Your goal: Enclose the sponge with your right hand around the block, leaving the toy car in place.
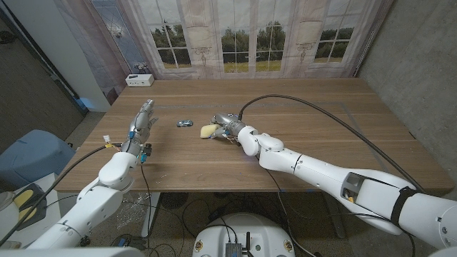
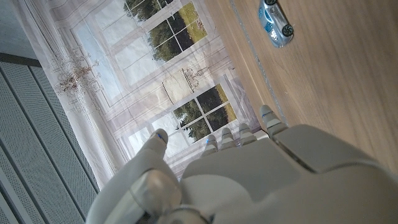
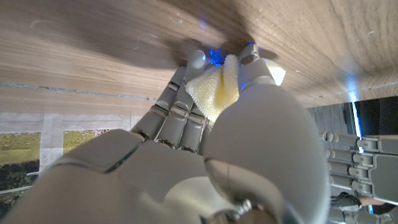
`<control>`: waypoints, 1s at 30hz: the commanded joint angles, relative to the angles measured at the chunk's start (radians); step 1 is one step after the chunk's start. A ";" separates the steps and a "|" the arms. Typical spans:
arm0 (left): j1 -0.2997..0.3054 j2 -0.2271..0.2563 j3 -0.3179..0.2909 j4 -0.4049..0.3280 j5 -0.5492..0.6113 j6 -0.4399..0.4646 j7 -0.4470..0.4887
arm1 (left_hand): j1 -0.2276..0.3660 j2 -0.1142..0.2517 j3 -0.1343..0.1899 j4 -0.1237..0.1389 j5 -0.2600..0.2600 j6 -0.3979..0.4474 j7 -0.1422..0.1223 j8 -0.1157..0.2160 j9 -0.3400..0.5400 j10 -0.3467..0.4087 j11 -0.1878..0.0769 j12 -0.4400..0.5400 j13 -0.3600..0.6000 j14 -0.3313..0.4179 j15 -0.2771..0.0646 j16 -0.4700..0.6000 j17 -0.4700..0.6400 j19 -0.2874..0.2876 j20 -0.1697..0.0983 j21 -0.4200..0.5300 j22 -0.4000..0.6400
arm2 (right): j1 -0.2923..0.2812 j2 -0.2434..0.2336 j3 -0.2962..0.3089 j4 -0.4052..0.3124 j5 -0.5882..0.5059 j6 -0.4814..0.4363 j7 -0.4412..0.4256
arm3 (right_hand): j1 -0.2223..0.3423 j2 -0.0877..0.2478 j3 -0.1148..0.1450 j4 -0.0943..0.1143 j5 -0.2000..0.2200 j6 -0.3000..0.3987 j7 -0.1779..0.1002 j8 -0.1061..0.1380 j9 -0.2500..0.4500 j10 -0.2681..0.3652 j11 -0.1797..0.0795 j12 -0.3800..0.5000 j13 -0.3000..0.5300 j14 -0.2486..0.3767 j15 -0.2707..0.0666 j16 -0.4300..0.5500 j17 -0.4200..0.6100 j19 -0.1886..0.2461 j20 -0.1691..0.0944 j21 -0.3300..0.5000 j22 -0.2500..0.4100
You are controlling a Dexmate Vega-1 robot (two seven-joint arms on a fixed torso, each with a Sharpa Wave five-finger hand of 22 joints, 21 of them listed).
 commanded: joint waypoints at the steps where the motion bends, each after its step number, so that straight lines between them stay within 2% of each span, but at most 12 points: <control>1: 0.003 0.008 0.003 -0.017 0.004 0.011 0.008 | 0.005 0.003 0.001 -0.009 -0.001 -0.004 -0.004 0.002 0.002 -0.005 0.002 -0.002 0.002 0.001 -0.008 0.003 0.003 0.006 0.006 -0.004 0.004 | -0.062 -0.002 0.094 0.001 0.093 0.117 -0.141 | 0.070 0.084 0.013 0.010 0.002 0.171 -0.074 0.009 0.022 0.068 -0.064 0.010 0.010 0.010 -0.121 -0.007 0.005 -0.004 0.008 0.007 0.000; 16: 0.005 0.013 0.002 -0.033 0.013 0.013 0.010 | 0.005 0.005 0.002 -0.010 -0.001 -0.004 -0.003 0.002 0.002 -0.003 0.003 -0.002 0.002 0.000 -0.008 0.003 0.003 0.007 0.005 -0.006 0.005 | -0.121 0.009 0.193 0.012 0.228 0.238 -0.223 | 0.069 0.086 0.020 0.013 0.003 0.166 -0.072 0.012 0.037 0.057 -0.062 0.027 0.034 0.010 -0.120 -0.026 0.020 -0.016 0.006 0.022 0.002; 21: 0.005 0.015 0.003 -0.036 0.014 0.013 0.007 | 0.005 0.006 0.002 -0.011 -0.001 -0.005 -0.002 0.002 0.002 -0.004 0.002 -0.002 0.002 0.001 -0.008 0.003 0.003 0.008 0.005 -0.006 0.005 | -0.149 0.029 0.242 0.036 0.318 0.312 -0.241 | 0.069 0.086 0.022 0.013 0.003 0.165 -0.069 0.013 0.042 0.053 -0.060 0.031 0.040 0.009 -0.120 -0.032 0.023 -0.019 0.005 0.027 0.003; 30: 0.008 0.018 0.002 -0.044 0.019 0.018 0.009 | 0.005 0.006 0.002 -0.012 -0.001 -0.004 -0.002 0.002 0.002 -0.003 0.003 -0.002 0.002 0.001 -0.009 0.003 0.003 0.009 0.004 -0.007 0.005 | -0.186 0.049 0.307 0.051 0.444 0.389 -0.239 | 0.068 0.087 0.026 0.015 0.004 0.167 -0.067 0.018 0.052 0.045 -0.056 0.038 0.052 0.008 -0.120 -0.044 0.030 -0.023 0.006 0.037 0.004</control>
